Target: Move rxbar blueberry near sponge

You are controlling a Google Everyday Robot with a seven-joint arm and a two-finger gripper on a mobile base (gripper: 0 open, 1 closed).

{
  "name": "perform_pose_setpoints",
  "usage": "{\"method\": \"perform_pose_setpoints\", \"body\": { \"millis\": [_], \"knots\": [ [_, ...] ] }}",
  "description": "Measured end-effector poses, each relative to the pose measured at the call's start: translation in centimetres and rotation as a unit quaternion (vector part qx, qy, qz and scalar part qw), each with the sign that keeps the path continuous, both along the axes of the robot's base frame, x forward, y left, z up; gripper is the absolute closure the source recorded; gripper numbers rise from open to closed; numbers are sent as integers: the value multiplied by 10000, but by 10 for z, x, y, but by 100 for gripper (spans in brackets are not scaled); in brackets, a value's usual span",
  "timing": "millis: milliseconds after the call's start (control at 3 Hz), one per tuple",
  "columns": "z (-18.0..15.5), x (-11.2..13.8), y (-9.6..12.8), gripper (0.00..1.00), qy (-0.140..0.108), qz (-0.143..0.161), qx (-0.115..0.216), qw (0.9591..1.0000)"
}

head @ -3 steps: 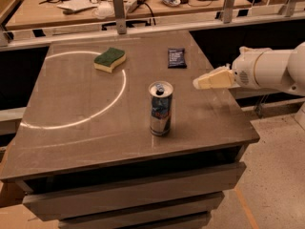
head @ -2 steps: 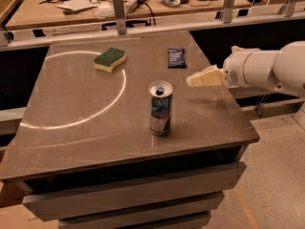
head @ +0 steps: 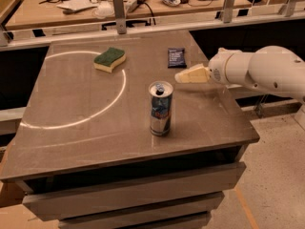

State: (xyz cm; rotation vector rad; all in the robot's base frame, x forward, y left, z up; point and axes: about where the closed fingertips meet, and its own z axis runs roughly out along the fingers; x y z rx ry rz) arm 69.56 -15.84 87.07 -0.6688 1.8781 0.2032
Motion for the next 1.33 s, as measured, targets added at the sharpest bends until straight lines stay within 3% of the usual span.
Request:
{"method": "perform_pose_setpoints", "body": {
  "millis": [667, 1333],
  "knots": [
    [-13, 39, 27, 0, 5, 141, 258, 9996],
    [-19, 78, 55, 0, 166, 311, 317, 9989]
  ]
}}
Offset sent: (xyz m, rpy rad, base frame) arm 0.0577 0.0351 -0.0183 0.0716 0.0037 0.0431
